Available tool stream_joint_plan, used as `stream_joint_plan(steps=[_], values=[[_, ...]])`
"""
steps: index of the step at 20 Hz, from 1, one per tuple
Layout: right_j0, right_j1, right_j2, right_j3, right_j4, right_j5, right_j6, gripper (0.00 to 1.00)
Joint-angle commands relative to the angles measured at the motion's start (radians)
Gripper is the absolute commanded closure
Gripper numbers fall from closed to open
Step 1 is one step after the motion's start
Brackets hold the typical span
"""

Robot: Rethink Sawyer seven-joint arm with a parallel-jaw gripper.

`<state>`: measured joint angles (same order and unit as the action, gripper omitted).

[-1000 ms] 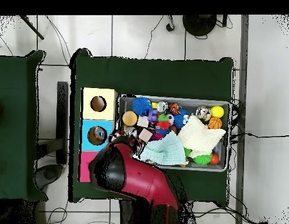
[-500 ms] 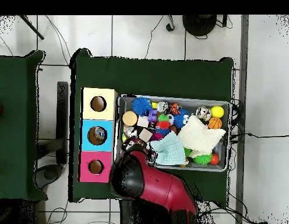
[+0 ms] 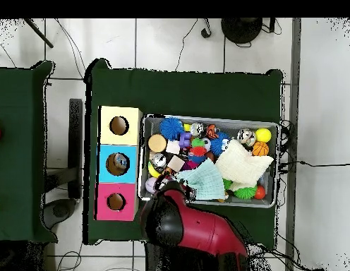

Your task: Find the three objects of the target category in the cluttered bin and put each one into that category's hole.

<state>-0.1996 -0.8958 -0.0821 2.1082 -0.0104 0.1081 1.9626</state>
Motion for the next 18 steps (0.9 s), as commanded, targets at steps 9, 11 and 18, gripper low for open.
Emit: stream_joint_plan(steps=[9, 11, 18], values=[[-0.086, 0.040, 0.160, -0.024, -0.109, -0.037, 0.051, 0.00], [-0.090, 0.048, 0.163, -0.035, -0.113, -0.039, 0.052, 0.00], [-0.086, 0.104, 0.157, -0.075, -0.130, -0.085, 0.067, 0.00]])
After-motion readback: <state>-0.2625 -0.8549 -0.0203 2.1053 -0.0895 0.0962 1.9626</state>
